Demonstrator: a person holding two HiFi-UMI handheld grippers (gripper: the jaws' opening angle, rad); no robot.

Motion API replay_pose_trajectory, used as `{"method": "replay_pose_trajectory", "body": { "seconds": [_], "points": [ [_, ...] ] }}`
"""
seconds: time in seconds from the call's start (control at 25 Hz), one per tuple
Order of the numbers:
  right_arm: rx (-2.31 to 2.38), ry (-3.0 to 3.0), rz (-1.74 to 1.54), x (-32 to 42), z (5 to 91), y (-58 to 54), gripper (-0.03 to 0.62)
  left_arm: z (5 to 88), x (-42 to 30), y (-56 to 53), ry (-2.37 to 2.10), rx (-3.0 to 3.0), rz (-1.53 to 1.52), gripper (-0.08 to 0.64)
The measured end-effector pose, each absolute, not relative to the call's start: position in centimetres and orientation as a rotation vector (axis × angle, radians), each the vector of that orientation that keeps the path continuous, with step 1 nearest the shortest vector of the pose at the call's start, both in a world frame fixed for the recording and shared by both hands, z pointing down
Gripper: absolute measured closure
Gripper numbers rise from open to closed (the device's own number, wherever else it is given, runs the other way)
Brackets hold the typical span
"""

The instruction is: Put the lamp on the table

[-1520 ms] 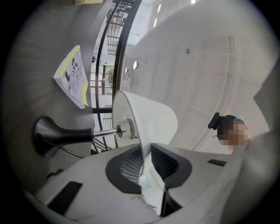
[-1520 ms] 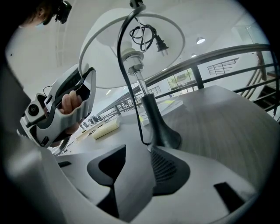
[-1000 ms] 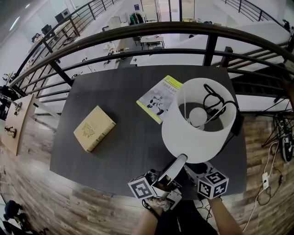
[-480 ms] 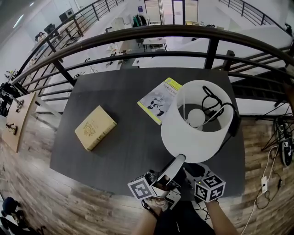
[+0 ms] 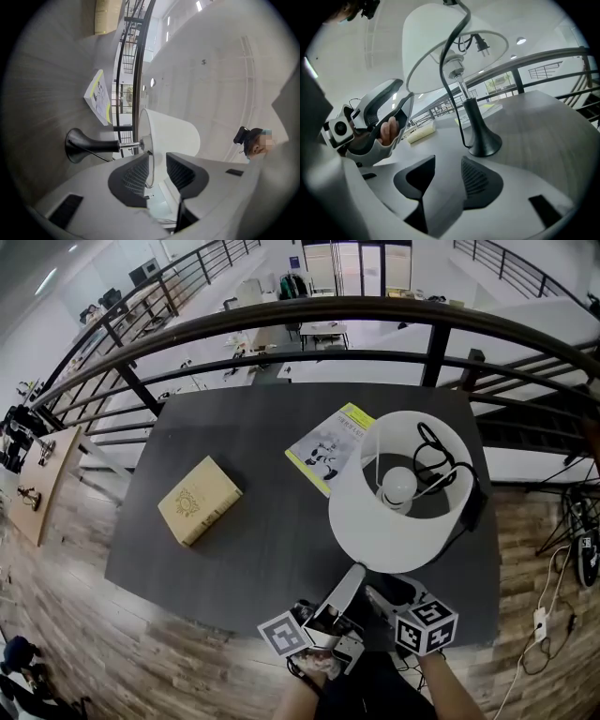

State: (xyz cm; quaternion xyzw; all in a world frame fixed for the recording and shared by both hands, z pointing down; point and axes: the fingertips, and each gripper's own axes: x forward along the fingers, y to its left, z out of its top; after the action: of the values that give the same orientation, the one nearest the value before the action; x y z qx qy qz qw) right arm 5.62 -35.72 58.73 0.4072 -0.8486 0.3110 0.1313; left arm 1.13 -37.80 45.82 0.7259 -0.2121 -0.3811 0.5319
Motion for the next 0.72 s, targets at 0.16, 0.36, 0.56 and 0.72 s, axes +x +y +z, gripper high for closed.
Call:
{"method": "replay_pose_trajectory", "body": {
  "seconds": [0.16,0.36,0.56,0.72],
  "points": [
    [1.184,-2.469,0.907,5.6,58.2,-35.4,0.433,46.8,0.8,-37.1,-0.544,1.705,-0.888,0.414],
    [1.221,-2.456,0.931,6.4,57.1,-35.0,0.545,47.8,0.9,-35.8,-0.610,1.702,-0.836,0.461],
    [1.289,-2.443,0.947,7.5,55.9,-34.6,0.575,49.0,1.3,-34.8,-0.683,1.710,-0.744,0.520],
    [1.297,-2.450,0.948,7.7,55.1,-34.5,0.575,49.4,1.8,-34.6,-0.693,1.707,-0.721,0.534]
  ]
}}
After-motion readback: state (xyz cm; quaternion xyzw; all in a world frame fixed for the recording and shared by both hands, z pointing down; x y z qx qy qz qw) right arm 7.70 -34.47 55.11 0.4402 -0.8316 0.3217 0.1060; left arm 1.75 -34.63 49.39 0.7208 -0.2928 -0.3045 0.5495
